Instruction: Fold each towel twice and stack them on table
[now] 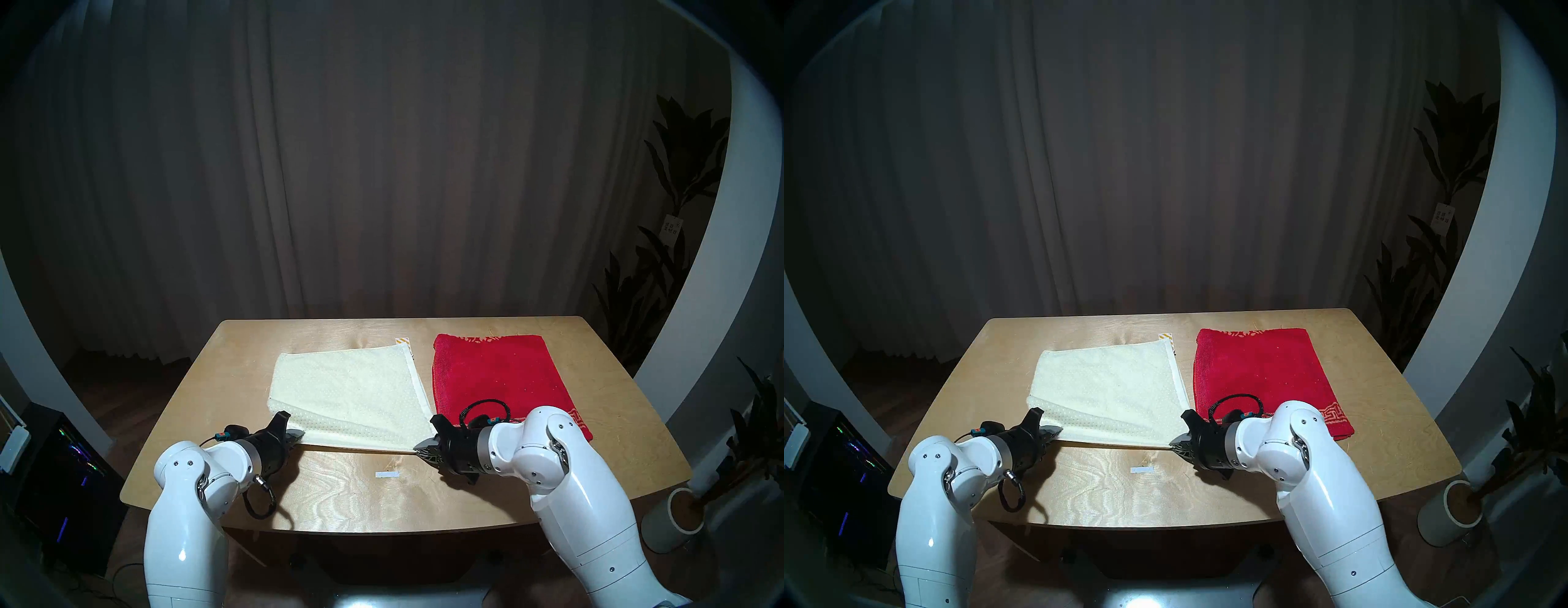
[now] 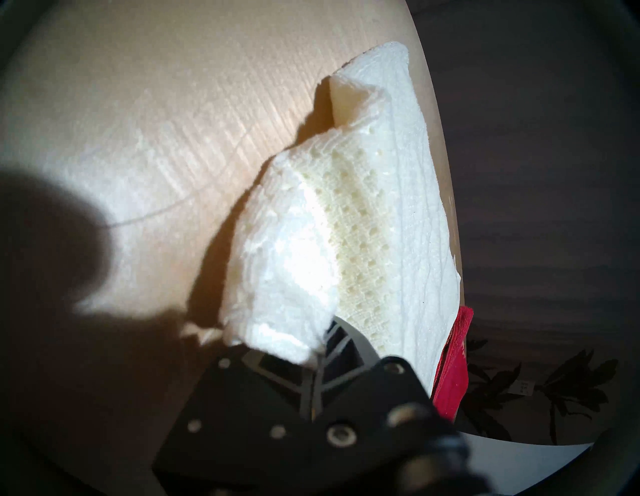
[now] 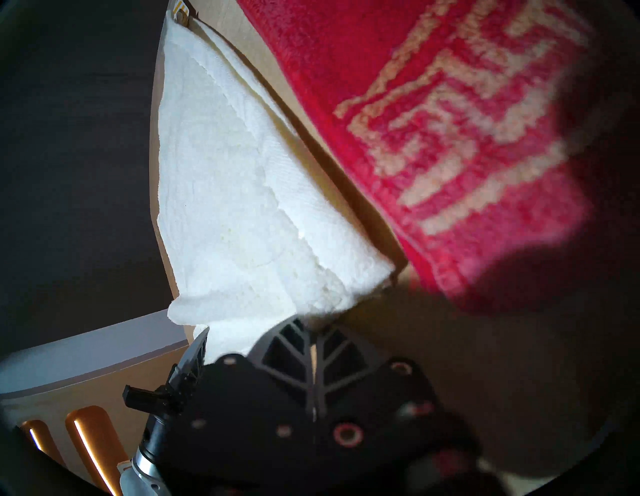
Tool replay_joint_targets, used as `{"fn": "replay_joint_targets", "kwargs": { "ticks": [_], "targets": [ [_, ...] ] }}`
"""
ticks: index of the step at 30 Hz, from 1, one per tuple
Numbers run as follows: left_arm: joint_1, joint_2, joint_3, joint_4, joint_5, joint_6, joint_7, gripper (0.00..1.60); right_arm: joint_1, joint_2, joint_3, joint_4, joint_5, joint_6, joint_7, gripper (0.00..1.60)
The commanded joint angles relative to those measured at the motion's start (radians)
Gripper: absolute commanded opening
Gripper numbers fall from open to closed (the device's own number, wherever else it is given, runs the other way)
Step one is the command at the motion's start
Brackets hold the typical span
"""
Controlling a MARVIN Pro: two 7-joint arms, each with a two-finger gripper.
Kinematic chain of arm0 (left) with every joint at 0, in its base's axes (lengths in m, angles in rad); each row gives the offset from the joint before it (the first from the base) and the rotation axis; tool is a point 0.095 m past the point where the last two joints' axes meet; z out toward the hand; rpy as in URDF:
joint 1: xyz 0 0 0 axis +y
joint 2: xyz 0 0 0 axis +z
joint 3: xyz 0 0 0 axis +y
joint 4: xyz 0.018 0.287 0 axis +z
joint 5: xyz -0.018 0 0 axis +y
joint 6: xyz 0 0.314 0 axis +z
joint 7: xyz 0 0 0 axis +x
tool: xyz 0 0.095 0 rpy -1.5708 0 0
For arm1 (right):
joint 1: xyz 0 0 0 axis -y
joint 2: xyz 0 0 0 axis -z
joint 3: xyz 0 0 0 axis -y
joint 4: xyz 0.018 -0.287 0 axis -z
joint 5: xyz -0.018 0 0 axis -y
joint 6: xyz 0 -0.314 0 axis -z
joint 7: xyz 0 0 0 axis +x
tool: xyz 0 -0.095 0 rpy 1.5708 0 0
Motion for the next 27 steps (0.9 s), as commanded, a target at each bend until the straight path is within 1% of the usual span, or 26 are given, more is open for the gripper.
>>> {"fn": "replay_joint_targets", "kwargs": {
  "ticks": [1,6,10,13,18,22,26,27],
  "targets": [
    [0.089,-0.024,-0.043,-0.080,0.044,-0.065,0.071,0.00,0.005,0.031,0.005,-0.006,0.003,0.051,0.026,0.00],
    [0.119,-0.038,-0.069,-0.123,0.045,-0.082,0.092,0.00,0.023,0.013,-0.024,-0.002,0.004,0.066,0.029,0.00],
    [0.134,-0.047,-0.079,-0.149,0.044,-0.086,0.105,0.00,0.028,0.016,-0.028,-0.015,0.018,0.071,0.027,0.00],
    [0.132,-0.042,-0.081,-0.159,0.046,-0.080,0.125,0.00,0.029,0.020,-0.022,-0.030,0.038,0.068,0.015,0.00],
    [0.102,-0.026,-0.086,-0.166,0.033,-0.061,0.146,0.00,0.026,0.027,0.000,-0.054,0.067,0.059,0.008,0.00],
    [0.055,-0.007,-0.082,-0.153,0.026,-0.051,0.166,0.00,0.030,0.023,0.012,-0.061,0.085,0.050,0.000,0.00],
    [0.018,0.011,-0.072,-0.131,0.022,-0.035,0.178,0.00,0.042,0.022,0.002,-0.043,0.090,0.058,-0.008,0.00],
    [0.010,0.012,-0.069,-0.121,0.017,-0.029,0.186,0.00,0.045,0.025,-0.011,-0.033,0.076,0.062,-0.015,0.00]
  ]
}}
